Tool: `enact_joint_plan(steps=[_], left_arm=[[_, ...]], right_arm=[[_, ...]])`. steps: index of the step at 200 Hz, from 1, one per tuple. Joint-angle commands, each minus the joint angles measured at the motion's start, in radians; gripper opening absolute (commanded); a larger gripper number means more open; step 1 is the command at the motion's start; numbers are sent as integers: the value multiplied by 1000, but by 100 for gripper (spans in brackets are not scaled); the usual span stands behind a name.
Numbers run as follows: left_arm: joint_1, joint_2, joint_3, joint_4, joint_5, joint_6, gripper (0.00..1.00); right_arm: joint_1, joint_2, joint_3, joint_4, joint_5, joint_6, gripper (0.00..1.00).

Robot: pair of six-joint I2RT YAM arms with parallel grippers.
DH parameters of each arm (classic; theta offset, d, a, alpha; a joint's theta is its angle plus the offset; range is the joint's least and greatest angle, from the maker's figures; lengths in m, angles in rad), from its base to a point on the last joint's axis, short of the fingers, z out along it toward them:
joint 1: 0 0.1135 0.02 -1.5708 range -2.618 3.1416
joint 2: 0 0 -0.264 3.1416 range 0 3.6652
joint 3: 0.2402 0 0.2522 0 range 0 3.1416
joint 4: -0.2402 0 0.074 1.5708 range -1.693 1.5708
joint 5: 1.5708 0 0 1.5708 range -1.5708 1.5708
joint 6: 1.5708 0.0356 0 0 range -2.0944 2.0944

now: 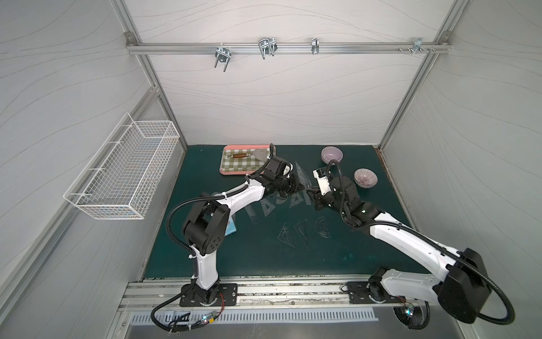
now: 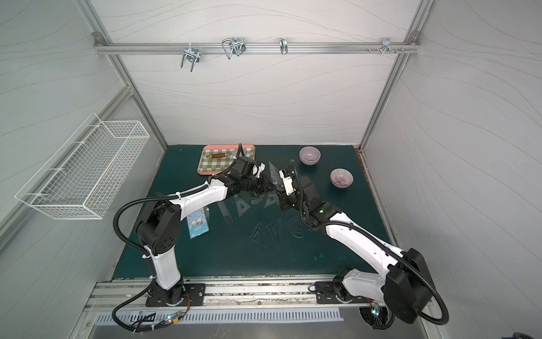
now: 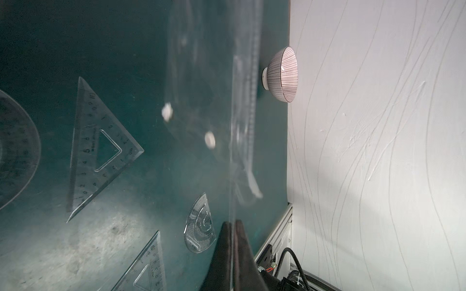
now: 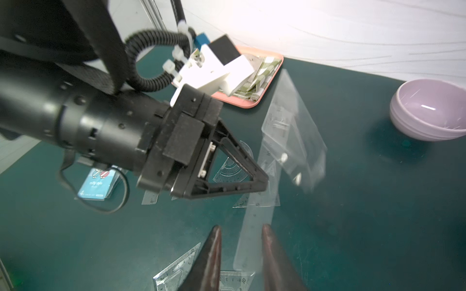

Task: Open the ruler set and take out the ruler
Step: Take out the ruler from the ruler set bag.

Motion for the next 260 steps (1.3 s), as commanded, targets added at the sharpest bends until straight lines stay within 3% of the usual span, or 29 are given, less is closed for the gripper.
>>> enact_joint_plan(steps=[1, 50, 119, 163, 205, 260], left_arm=[[44, -38, -19, 119, 92, -2, 0], [92, -74, -5, -1, 187, 102, 0], [92, -137, 96, -127, 276, 193, 0], [91, -178, 115, -205, 333, 303, 0], [95, -219, 111, -276, 361, 502, 0], [105, -332, 22, -246, 435, 813, 0]], right_arm=[[-21, -41, 28, -46, 16, -31, 30], [-60, -43, 30, -70, 10, -40, 32], [-87, 42, -45, 83, -33, -78, 51], [-153, 53, -19, 119, -138, -151, 64], [-300, 14, 21, 85, -428, -235, 73], [-471, 92, 205, -89, -831, -387, 75]])
